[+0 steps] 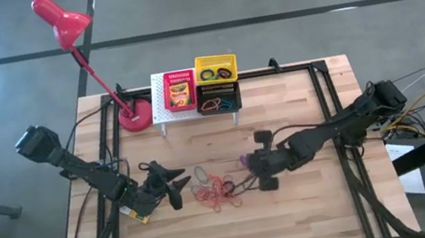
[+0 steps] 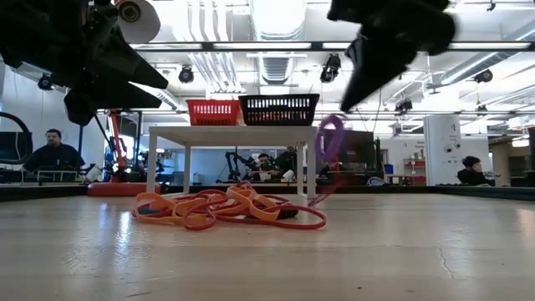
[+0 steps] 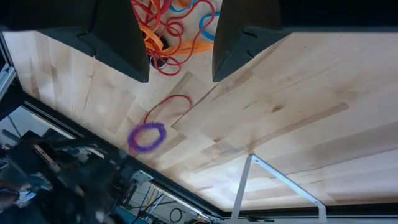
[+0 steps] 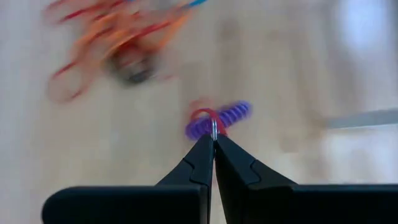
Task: Pick & Place Office Desk Supplies
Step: Put the purple spring keychain into the yellow bin on the shelf
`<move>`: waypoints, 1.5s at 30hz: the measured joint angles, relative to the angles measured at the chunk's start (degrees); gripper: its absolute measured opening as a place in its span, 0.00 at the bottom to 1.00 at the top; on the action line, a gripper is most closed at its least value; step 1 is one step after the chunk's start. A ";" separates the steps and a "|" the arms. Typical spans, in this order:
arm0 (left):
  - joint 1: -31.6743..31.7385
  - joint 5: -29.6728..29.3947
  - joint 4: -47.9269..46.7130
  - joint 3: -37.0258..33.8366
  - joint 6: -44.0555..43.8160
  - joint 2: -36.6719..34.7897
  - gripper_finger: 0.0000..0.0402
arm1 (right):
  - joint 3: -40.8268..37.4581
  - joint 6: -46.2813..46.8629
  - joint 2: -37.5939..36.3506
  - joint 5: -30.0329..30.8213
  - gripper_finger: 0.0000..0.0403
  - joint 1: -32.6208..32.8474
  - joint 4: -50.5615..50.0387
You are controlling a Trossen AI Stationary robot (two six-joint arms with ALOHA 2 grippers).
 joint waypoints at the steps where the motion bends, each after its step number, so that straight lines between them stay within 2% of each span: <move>1: -0.02 0.00 0.00 -0.02 0.00 0.00 0.45 | -0.43 -0.58 0.00 -4.52 0.02 0.20 0.05; 4: -0.02 0.01 0.00 -0.02 0.00 0.00 0.45 | -2.34 -0.55 0.02 -23.25 0.02 0.42 1.28; 6: -0.02 -0.01 0.00 -0.02 0.00 0.00 0.45 | -4.31 1.42 0.12 -31.78 0.02 0.46 2.42; 14: -0.04 -0.12 0.00 0.00 0.00 0.00 0.45 | -10.53 5.99 0.15 -38.37 0.02 0.40 3.55; 19: -0.04 -0.15 0.00 0.00 -0.02 0.00 0.45 | -11.79 0.06 0.15 -49.13 0.02 0.29 12.92; 22: -0.04 -0.15 0.02 0.00 -0.02 0.00 0.45 | -11.98 -5.13 0.14 -51.34 0.02 0.40 19.40; 25: -0.04 -0.15 0.01 0.00 -0.41 0.00 0.45 | -11.79 -8.62 -0.19 -48.36 0.02 0.38 26.55; 28: -0.04 -0.15 0.02 0.00 -0.69 0.00 0.45 | -9.81 -11.36 -0.65 -40.88 0.02 0.36 30.54; 31: -0.04 -0.13 0.02 0.00 -0.68 0.00 0.45 | -5.31 -13.17 -1.79 -28.54 0.02 0.38 30.42; 35: -0.04 -0.15 0.00 0.00 -0.68 0.00 0.45 | 4.39 -13.66 -3.60 -6.08 0.02 -0.11 27.05; 37: -0.04 -0.15 0.02 0.00 -0.70 0.00 0.45 | 10.37 -15.16 -4.00 0.30 0.02 -1.63 21.19; 40: -0.04 -0.15 -0.02 0.00 -0.68 0.00 0.45 | 19.71 -16.67 -3.52 1.96 0.02 -6.56 10.56; 45: -0.04 -0.15 -0.02 -0.02 -0.70 0.00 0.45 | 30.85 -18.29 -0.41 0.70 0.02 -19.69 -3.06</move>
